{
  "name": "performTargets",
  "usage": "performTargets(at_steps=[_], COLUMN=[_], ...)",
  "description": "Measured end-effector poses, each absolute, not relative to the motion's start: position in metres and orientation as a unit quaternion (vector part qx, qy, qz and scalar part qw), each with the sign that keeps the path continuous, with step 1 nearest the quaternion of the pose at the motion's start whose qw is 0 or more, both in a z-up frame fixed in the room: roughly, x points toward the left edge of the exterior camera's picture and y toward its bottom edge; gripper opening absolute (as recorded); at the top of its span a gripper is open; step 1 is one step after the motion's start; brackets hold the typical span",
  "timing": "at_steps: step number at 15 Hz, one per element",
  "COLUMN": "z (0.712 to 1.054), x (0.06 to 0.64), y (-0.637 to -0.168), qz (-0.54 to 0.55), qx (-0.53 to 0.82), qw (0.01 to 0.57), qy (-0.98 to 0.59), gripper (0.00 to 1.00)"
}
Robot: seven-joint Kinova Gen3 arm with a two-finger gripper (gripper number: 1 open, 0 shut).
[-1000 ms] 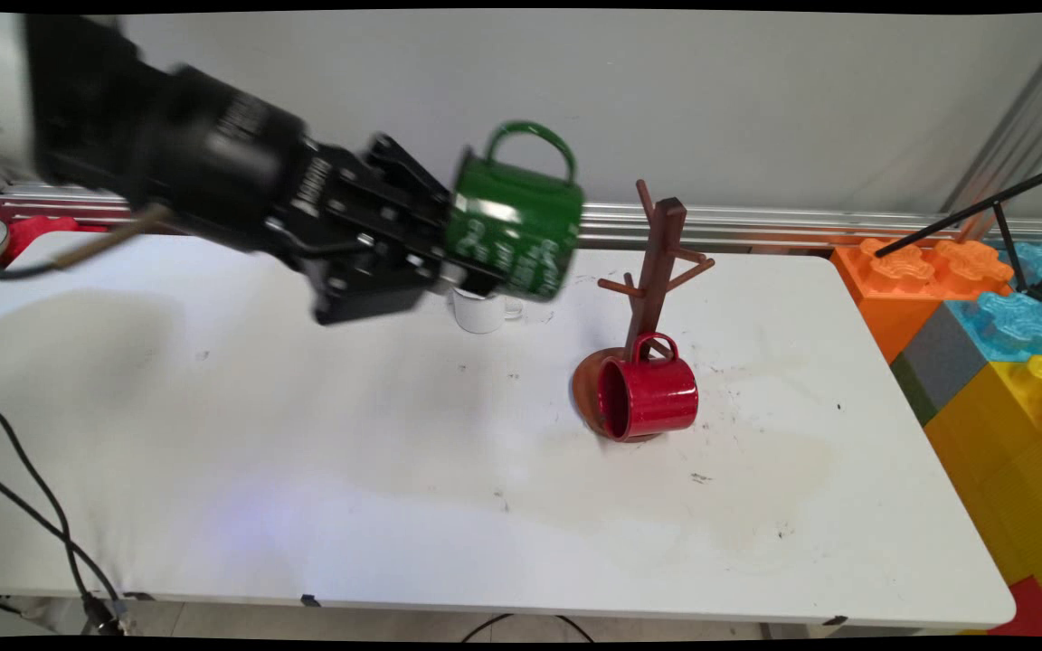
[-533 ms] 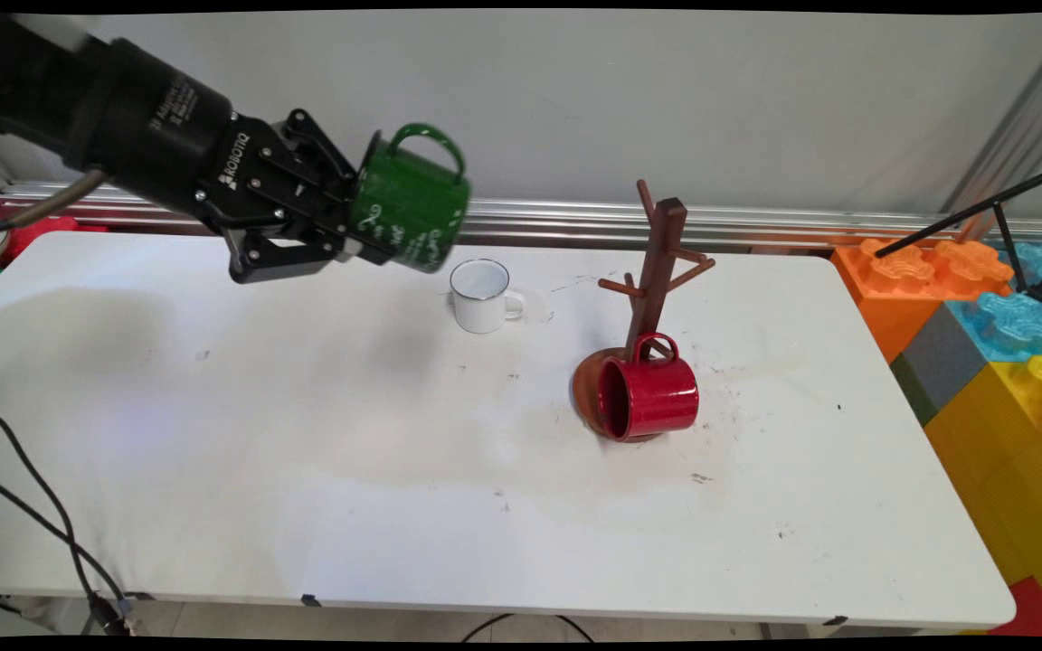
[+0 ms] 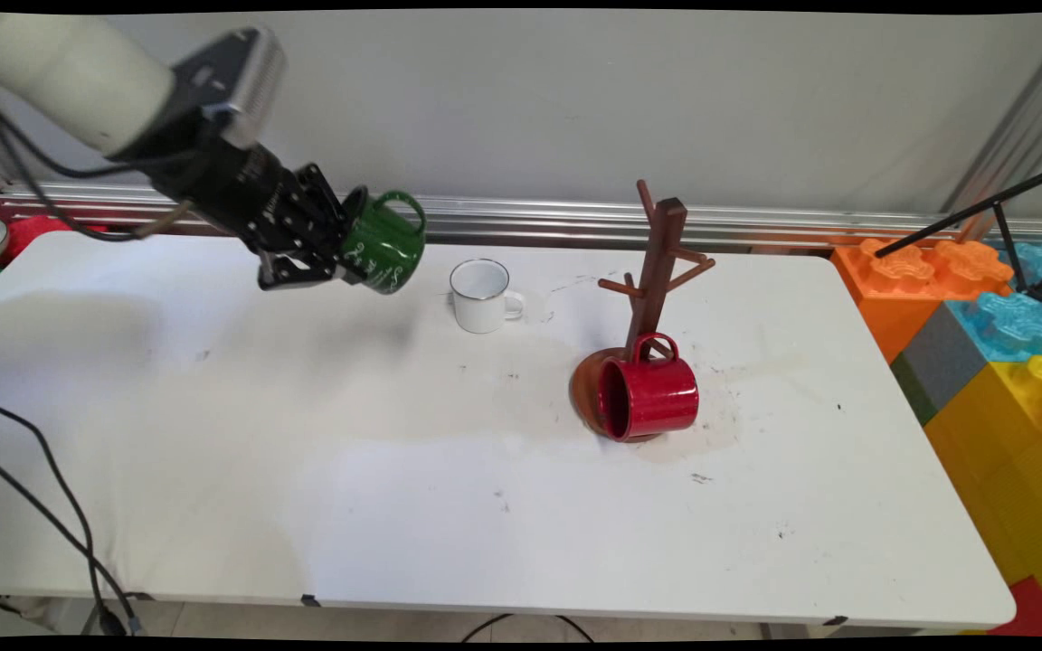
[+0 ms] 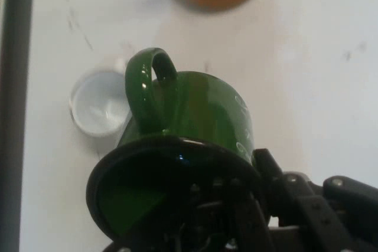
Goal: Place the picked object on the table
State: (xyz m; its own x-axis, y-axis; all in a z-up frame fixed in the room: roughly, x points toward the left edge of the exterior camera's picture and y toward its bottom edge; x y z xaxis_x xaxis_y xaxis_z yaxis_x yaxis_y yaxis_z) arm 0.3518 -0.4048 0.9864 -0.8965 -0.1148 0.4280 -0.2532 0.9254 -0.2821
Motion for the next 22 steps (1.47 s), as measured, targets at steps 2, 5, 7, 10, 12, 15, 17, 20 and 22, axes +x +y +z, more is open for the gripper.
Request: performTargets(at_steps=[2, 5, 7, 10, 12, 15, 17, 20, 22], z=[0.970, 0.950, 0.938, 0.922, 0.913, 0.901, 0.893, 0.881, 0.873], x=[0.346, 0.333, 0.324, 0.310, 0.301, 0.290, 0.282, 0.271, 0.264], y=[-0.423, -0.445, -0.455, -0.466, -0.472, -0.478, -0.484, -0.493, -0.499], qz=[0.156, 0.135, 0.120, 0.096, 0.083, 0.071, 0.064, 0.059, 0.058], qx=[0.105, 0.118, 0.126, 0.138, 0.146, 0.156, 0.163, 0.173, 0.176], qw=[0.178, 0.146, 0.128, 0.105, 0.092, 0.076, 0.067, 0.060, 0.062], qy=[-0.966, -0.973, -0.976, -0.980, -0.982, -0.982, -0.982, -0.981, -0.981], gripper=[0.00, 0.00, 0.00, 0.00, 0.00, 0.00, 0.00, 0.00, 0.00])
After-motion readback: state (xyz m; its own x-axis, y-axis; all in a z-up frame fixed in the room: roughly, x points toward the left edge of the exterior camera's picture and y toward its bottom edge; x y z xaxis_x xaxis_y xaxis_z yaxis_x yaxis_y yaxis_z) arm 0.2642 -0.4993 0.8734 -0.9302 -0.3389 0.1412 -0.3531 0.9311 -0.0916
